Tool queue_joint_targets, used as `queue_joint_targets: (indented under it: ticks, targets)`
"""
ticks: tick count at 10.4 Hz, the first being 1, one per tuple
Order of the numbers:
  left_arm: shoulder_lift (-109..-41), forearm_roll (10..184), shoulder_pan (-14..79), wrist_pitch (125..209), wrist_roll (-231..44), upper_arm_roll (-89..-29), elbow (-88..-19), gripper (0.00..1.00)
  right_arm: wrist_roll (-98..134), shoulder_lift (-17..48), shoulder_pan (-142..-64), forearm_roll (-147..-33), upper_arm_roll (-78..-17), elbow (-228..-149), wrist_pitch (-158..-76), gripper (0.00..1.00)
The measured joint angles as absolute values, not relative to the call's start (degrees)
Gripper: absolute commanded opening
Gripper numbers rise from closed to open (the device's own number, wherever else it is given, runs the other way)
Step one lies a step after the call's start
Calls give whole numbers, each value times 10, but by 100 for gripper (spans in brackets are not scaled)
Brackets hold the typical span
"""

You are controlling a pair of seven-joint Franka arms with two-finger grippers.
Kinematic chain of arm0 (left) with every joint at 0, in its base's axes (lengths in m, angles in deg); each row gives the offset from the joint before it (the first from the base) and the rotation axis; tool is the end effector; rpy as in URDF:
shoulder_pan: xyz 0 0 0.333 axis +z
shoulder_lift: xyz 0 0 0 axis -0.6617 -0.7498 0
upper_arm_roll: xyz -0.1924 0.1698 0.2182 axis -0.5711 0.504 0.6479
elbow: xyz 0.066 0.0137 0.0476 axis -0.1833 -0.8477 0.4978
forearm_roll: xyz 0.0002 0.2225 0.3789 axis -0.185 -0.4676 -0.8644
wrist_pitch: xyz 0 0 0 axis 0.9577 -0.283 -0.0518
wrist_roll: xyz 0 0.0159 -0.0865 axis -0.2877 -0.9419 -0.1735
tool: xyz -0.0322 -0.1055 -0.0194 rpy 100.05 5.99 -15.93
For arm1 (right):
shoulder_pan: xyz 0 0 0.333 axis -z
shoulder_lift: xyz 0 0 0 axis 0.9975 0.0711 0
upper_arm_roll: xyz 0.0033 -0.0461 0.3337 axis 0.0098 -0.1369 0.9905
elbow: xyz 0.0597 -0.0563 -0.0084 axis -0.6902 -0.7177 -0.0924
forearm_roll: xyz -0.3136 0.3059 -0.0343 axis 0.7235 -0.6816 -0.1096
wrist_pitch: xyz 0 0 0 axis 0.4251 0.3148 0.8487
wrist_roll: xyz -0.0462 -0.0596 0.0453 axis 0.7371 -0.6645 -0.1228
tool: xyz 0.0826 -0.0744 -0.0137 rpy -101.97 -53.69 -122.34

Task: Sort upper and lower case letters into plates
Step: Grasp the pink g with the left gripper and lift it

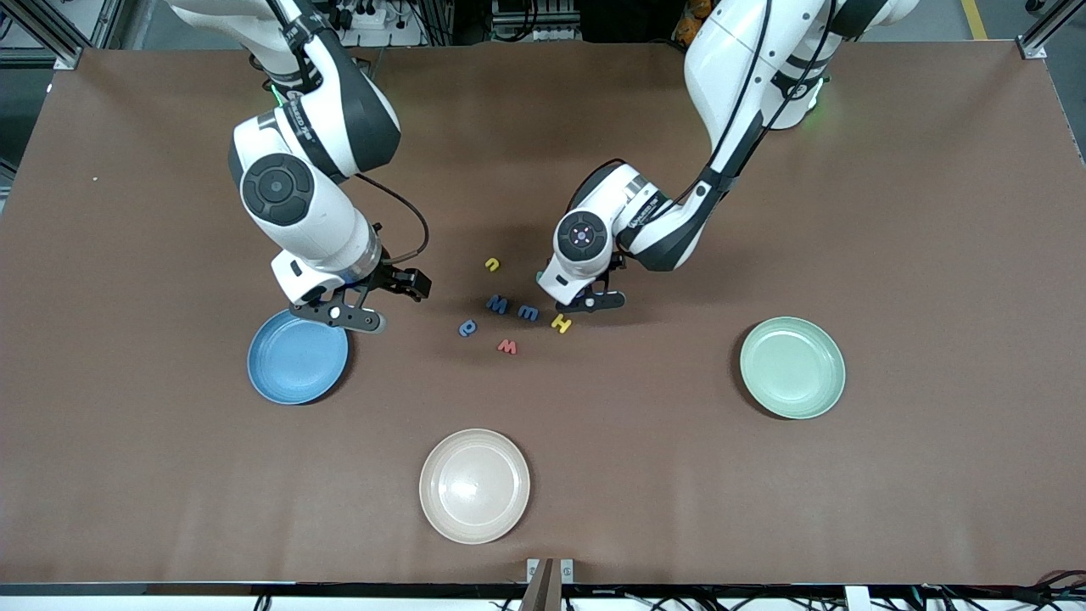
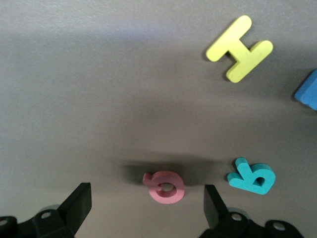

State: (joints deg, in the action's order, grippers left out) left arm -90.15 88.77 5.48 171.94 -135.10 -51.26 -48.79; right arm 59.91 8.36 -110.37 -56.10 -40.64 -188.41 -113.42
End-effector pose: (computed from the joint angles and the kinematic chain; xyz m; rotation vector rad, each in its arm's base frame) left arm 0.4914 -0.5026 0.1617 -3.0395 -0.1080 0.3897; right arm 0.6105 0.3017 0.4082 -3.1062 0.3239 0.1169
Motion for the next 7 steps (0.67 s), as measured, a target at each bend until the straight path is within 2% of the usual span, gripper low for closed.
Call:
queue_joint_targets:
  ticks: [7]
  targets:
    - [-904, 878, 41, 1744, -1336, -511, -502, 100, 599, 84, -1104, -561, -406, -1884, -1135, 100]
